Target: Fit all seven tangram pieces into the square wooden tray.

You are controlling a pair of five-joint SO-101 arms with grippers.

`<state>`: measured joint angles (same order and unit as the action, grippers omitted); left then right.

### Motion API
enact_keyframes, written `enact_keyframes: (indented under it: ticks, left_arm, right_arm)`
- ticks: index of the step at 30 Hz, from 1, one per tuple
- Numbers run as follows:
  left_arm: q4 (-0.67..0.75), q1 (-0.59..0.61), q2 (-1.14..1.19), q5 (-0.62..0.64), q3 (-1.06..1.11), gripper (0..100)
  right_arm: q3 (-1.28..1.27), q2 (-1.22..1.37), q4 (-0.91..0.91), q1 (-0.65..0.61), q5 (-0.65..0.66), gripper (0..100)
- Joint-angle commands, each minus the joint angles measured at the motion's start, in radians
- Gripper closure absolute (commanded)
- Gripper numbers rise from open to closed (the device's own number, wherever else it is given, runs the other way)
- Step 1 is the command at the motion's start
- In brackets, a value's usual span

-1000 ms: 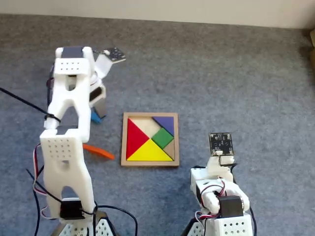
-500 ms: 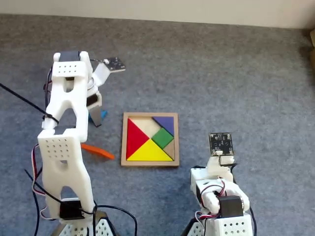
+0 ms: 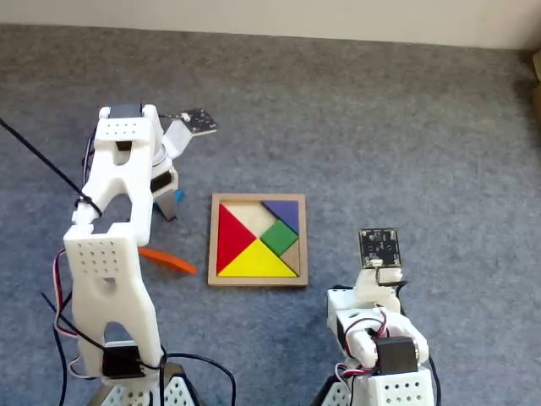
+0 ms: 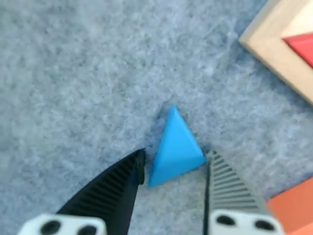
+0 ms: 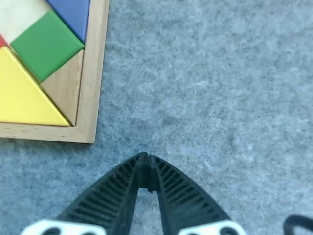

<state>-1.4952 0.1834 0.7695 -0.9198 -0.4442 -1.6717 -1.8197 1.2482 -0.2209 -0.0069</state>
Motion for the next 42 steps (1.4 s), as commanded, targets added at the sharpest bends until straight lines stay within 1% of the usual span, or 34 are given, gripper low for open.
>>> enact_keyframes:
  ticks: [1, 8, 15, 18, 21, 25, 28, 33, 38, 40, 42]
  left_arm:
    - [0.040, 0.007, -0.015, 0.009, -0.005, 86]
    - [0.037, 0.007, -0.024, 0.014, -0.005, 91]
    - [-0.058, -0.019, -0.067, 0.015, -0.010, 94]
    - [-0.089, -0.054, -0.127, 0.069, -0.010, 94]
    - [-0.118, -0.108, -0.193, 0.097, -0.005, 94]
    - [-0.164, -0.208, -0.246, 0.117, -0.005, 93]
    - [-0.160, -0.278, -0.260, 0.172, -0.008, 93]
    - [-0.160, -0.398, -0.260, 0.183, -0.005, 93]
    - [-0.158, -0.475, -0.259, 0.242, -0.008, 93]
    - [-0.157, -0.501, -0.259, 0.242, -0.005, 92]
    - [-0.157, -0.522, -0.259, 0.245, -0.005, 87]
  right_arm:
    - [-0.148, -0.018, -0.028, 0.013, -0.002, 99.2]
    - [-0.148, -0.018, -0.028, 0.013, -0.002, 99.2]
    - [-0.148, -0.018, -0.028, 0.013, -0.002, 99.2]
    - [-0.148, -0.018, -0.028, 0.013, -0.002, 99.2]
    - [-0.148, -0.018, -0.028, 0.013, -0.002, 99.2]
    - [-0.148, -0.018, -0.028, 0.013, -0.002, 99.2]
    - [-0.148, -0.018, -0.028, 0.013, -0.002, 99.2]
    - [-0.148, -0.018, -0.028, 0.013, -0.002, 99.2]
    - [-0.148, -0.018, -0.028, 0.013, -0.002, 99.2]
    - [-0.148, -0.018, -0.028, 0.013, -0.002, 99.2]
    - [-0.148, -0.018, -0.028, 0.013, -0.002, 99.2]
